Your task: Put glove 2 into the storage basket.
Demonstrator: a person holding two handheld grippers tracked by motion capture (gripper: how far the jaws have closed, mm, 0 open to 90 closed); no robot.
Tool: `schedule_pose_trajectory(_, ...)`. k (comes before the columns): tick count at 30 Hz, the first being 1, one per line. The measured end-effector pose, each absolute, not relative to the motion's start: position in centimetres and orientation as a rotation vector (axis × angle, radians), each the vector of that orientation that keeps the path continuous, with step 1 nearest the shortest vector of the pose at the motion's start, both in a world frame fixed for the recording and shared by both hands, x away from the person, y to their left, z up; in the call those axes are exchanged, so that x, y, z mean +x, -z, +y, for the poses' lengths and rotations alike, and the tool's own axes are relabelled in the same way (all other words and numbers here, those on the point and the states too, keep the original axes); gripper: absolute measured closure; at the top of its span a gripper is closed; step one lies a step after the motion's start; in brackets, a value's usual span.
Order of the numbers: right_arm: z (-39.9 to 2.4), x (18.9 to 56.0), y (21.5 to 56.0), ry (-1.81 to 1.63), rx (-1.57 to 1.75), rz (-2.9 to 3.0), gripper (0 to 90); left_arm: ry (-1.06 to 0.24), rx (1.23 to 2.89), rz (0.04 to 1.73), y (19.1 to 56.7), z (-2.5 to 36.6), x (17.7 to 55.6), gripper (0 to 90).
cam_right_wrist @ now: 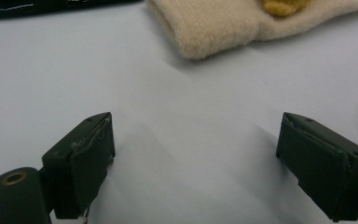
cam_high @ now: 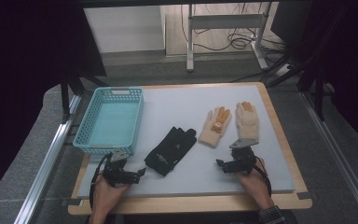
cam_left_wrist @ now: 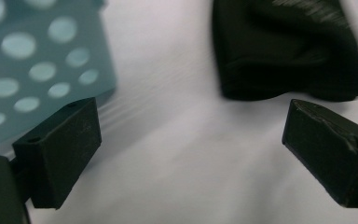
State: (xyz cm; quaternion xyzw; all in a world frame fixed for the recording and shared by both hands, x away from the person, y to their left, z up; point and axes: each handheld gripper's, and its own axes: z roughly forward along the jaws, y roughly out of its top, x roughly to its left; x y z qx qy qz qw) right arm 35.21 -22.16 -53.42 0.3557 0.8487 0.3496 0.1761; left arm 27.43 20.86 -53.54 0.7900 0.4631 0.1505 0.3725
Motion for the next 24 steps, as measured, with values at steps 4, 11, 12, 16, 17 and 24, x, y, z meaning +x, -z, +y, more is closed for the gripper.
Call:
schedule_pose_trajectory(4, -22.2, 35.2, 53.4, -0.99, 1.007, 2.403, 11.0, -0.384, 2.054, 1.125, 52.4, 19.5, 27.3, 5.0)
schedule_pose_trajectory(11, -22.2, 35.2, 53.4, -0.99, 1.007, 2.403, 11.0, -0.363, 2.11, 1.032, 50.3, 16.4, 28.6, 4.7)
schedule_pose_trajectory(12, -22.2, 35.2, 53.4, -0.99, 1.006, 2.403, 11.0, -0.363, 2.122, 1.02, 50.1, 15.9, 28.9, 4.7)
schedule_pose_trajectory(16, -22.2, 35.2, 53.4, -0.99, 1.006, 2.403, 11.0, -0.339, 2.158, 1.001, 49.5, 13.8, 30.4, 3.7)
schedule_pose_trajectory(17, -22.2, 35.2, 53.4, -0.99, 1.006, 2.403, 11.0, -0.331, 2.173, 0.999, 49.6, 13.2, 31.0, 3.2)
schedule_pose_trajectory(24, -22.2, 35.2, 53.4, -0.989, 1.005, 2.403, 11.0, -0.266, 2.147, 1.107, 50.3, 11.7, 34.9, 0.0)
